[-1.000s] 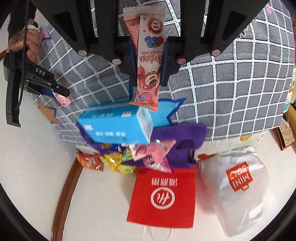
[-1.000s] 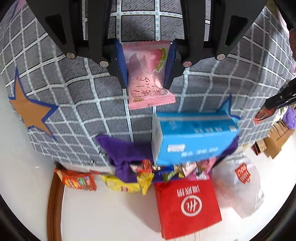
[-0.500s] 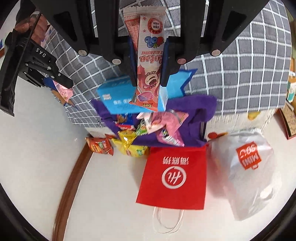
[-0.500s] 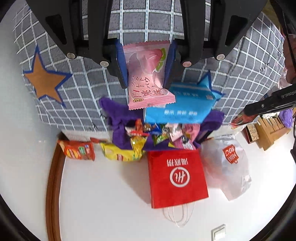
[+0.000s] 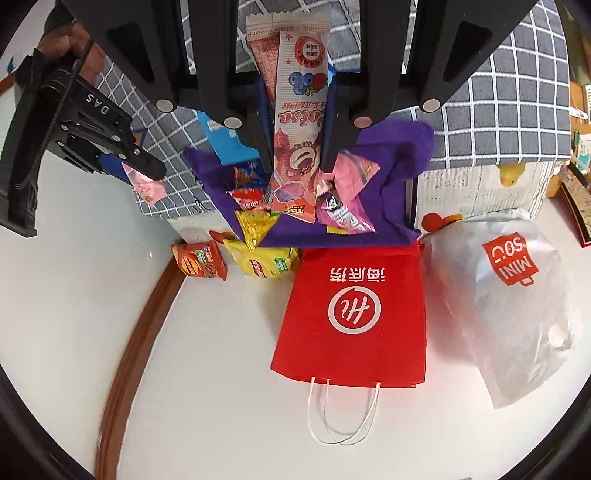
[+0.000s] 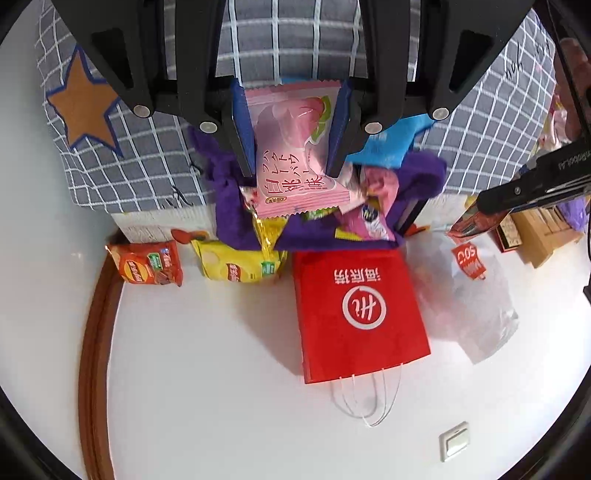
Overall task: Organize snacks
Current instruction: 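Carry the Lotso packet with the left tool while the right carries the pink candy to the cloth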
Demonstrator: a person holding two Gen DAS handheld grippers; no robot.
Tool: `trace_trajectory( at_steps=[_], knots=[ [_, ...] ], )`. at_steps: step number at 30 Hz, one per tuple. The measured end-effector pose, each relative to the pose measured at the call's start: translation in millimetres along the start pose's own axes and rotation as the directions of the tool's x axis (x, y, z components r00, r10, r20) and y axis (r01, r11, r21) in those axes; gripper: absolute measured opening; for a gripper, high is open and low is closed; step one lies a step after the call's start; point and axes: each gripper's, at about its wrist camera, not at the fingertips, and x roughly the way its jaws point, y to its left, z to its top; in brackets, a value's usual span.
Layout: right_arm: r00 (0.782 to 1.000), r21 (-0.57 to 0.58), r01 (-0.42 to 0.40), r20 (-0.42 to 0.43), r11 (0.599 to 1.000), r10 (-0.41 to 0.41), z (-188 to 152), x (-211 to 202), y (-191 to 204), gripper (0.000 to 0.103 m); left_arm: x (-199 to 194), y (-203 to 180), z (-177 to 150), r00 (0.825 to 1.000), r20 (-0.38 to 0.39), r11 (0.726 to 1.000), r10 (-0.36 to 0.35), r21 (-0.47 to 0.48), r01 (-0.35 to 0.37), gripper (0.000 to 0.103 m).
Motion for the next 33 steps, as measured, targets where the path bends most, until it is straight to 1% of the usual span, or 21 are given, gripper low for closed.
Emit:
trace_trajectory(
  at_steps=[4,9,13,18,24,28,30,33],
  knots=[
    [1.000,0.016,0.015,-0.004,1.000,-0.015,19,19,-1,0.038,14,5,17,1.000,-0.013,1.000,-0.025,-0.016,0.025,0.022],
    [1.000,0.018,0.022,0.000,1.000,-0.022,47,41,-1,0.038,28,13,42,0.999,-0.001,0.999,-0.040,-0.029,0.040,0.022],
    [1.000,0.021,0.006,0.008,1.000,-0.006,68,56,4,0.038,40,20,59,0.999,0.008,0.998,-0.046,-0.042,0.047,0.022],
    [1.000,0.001,0.003,0.018,1.000,-0.003,87,74,14,0.038,59,32,73,0.998,0.008,0.995,-0.055,-0.082,0.055,0.022],
    [1.000,-0.042,0.004,0.027,0.999,-0.002,94,90,19,0.038,80,36,83,0.999,-0.007,0.996,-0.043,-0.077,0.043,0.022],
    [1.000,-0.043,0.004,0.010,0.999,-0.004,90,106,11,0.038,94,38,82,0.999,-0.018,0.997,-0.035,-0.075,0.034,0.022],
    [1.000,-0.038,0.007,-0.013,0.999,-0.007,89,116,7,0.038,101,41,77,0.999,-0.027,0.997,-0.030,-0.077,0.027,0.022],
    [0.999,-0.038,0.009,-0.031,0.999,-0.010,89,124,0,0.038,112,43,75,0.998,-0.057,0.997,-0.017,-0.075,0.013,0.022]
  ],
)
